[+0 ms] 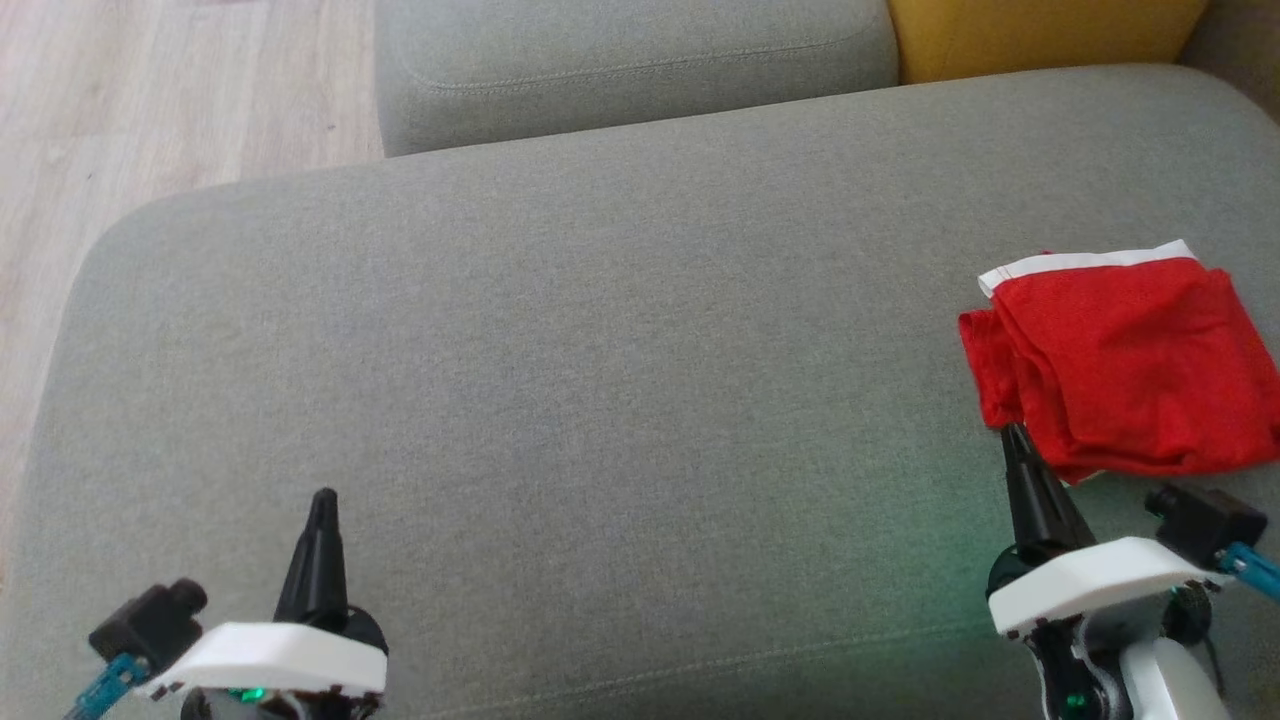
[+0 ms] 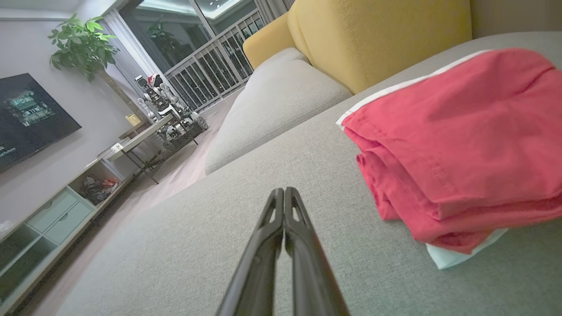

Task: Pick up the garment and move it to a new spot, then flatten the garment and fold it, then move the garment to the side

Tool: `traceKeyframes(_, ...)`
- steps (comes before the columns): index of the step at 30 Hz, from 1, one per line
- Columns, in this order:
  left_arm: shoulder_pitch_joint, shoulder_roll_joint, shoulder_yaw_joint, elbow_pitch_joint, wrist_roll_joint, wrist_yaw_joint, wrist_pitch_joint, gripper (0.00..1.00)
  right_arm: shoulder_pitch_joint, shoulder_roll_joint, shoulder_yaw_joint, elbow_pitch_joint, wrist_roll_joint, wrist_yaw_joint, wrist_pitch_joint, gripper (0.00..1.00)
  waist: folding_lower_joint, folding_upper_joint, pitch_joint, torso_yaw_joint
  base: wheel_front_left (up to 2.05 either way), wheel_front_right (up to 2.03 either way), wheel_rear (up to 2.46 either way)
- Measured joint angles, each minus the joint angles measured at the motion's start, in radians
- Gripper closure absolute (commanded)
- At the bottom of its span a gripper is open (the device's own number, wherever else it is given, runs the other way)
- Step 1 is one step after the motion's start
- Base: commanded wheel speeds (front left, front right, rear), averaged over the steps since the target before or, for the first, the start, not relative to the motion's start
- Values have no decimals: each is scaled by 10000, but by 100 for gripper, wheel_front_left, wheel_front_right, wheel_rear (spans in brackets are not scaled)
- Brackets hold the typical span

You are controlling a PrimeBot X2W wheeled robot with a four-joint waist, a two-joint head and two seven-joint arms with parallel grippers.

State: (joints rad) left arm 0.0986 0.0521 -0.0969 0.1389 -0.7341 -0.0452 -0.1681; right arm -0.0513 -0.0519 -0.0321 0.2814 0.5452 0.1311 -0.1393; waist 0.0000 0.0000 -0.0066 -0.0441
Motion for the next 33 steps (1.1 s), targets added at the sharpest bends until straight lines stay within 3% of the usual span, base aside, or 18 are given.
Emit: traceKeyframes(33,-474,63,468,491,-3375,-253,886,100,0,13,-368,0,3919,0,918,100,0,0,36,165,0,0,0)
